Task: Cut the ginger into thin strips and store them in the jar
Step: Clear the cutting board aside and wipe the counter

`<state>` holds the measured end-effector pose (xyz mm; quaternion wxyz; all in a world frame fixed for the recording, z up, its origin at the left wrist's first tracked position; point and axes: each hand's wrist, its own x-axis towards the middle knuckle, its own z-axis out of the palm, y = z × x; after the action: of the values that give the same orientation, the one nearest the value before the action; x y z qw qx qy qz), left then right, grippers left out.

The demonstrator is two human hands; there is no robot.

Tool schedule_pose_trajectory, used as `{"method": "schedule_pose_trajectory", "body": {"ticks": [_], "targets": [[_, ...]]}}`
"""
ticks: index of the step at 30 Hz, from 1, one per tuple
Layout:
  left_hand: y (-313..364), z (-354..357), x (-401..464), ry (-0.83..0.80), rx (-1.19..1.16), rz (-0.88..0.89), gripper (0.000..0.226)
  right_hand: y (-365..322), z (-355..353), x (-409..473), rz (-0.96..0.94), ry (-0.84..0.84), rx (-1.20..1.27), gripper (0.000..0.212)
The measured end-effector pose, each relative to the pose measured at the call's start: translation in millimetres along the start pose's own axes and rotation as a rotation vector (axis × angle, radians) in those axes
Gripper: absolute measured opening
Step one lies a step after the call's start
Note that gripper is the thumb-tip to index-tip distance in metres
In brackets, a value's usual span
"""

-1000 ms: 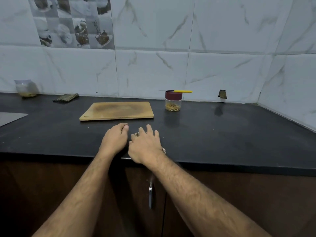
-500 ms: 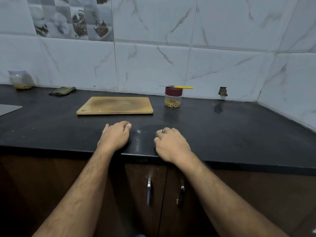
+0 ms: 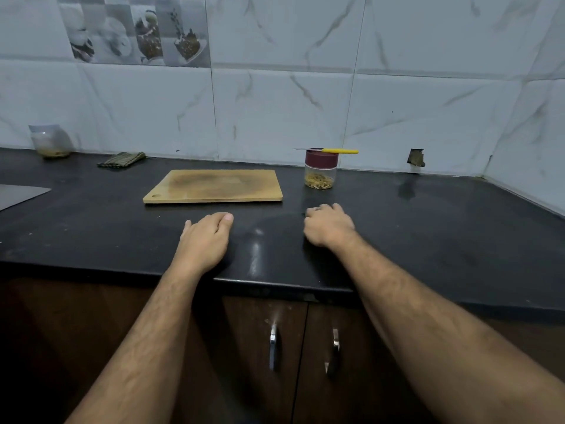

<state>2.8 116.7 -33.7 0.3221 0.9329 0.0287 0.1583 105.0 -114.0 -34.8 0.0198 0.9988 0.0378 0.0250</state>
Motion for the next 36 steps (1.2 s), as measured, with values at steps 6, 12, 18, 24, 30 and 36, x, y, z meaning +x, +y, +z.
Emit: {"method": "schedule_pose_trajectory", "body": {"ticks": [6,12,18,24,30,36], "targets": [[5,5,-1,-0.037,0.08,0.039,0.044,26,3,-61,0.118,0.049,0.163,0.061],[6,4,-4,-0.033,0.111,0.044,0.044,-17,-13,-134,-0.068,0.204,0.323,0.035],[4,8,1,-0.06,0.154,0.062,0.045,-42,-7,-143,-0.222,0.219,0.209,0.033],[11,19,24,-0.158,0.225,0.129,0.038,-50,9,-80,-0.23,0.137,0.156,0.055],[29,33,90,-0.158,0.229,0.2,0.039,-62,-2,-14,-0.105,0.012,0.2,0.066],[38,53,143,-0.253,0.327,0.192,0.04,-53,-11,31,-0.075,-0.031,0.261,0.046]]}}
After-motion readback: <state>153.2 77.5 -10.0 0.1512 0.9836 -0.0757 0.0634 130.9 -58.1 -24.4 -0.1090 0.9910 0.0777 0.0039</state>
